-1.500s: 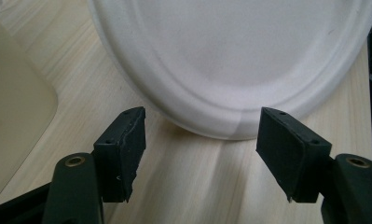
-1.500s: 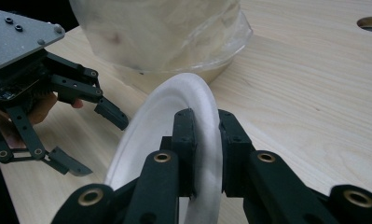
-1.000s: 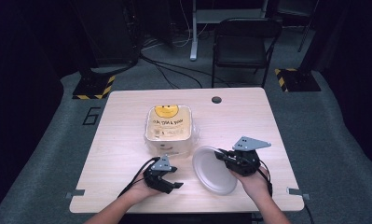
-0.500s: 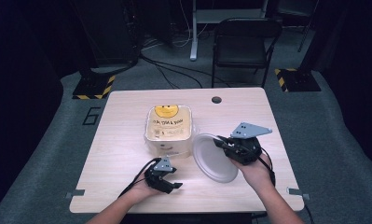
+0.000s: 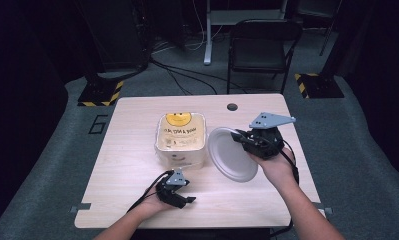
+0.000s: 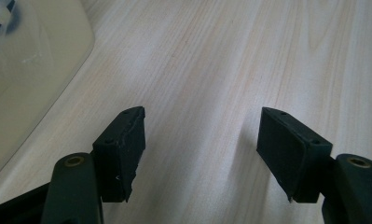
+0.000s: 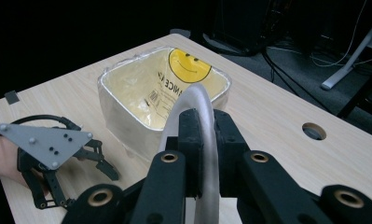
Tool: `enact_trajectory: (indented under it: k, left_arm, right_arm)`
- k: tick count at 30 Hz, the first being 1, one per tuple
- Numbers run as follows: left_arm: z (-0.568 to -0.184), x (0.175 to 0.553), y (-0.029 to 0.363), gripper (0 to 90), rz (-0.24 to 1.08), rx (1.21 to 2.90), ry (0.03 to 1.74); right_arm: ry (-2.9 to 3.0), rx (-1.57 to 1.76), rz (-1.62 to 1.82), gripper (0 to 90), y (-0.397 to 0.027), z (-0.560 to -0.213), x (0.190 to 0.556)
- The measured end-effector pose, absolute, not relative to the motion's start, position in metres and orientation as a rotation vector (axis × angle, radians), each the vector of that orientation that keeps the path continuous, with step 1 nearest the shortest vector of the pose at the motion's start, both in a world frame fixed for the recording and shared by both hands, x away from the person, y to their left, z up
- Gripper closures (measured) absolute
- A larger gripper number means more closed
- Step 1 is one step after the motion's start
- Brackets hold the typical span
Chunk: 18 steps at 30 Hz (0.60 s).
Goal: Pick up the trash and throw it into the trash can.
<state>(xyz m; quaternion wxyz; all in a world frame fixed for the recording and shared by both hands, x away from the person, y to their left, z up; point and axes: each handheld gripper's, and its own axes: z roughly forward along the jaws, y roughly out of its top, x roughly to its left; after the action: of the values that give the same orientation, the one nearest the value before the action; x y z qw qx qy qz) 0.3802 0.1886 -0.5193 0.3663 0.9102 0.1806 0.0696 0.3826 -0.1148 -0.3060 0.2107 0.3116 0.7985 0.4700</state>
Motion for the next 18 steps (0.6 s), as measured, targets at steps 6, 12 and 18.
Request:
enact_trajectory:
  k: [6, 12, 18]
  left_arm:
    - [-0.523, 0.381, 0.190, 29.6, 0.200, 2.294, 0.484]
    - [-0.526, 0.381, 0.189, 26.6, 0.201, 2.271, 0.485]
    - [-0.527, 0.380, 0.188, 25.4, 0.198, 2.259, 0.472]
  right_arm:
    - [2.221, 0.859, 1.313, 83.3, -0.113, -0.292, 0.388]
    - [2.216, 0.826, 1.291, 83.2, -0.109, -0.279, 0.392]
    - [2.212, 0.810, 1.290, 83.3, -0.100, -0.268, 0.400]
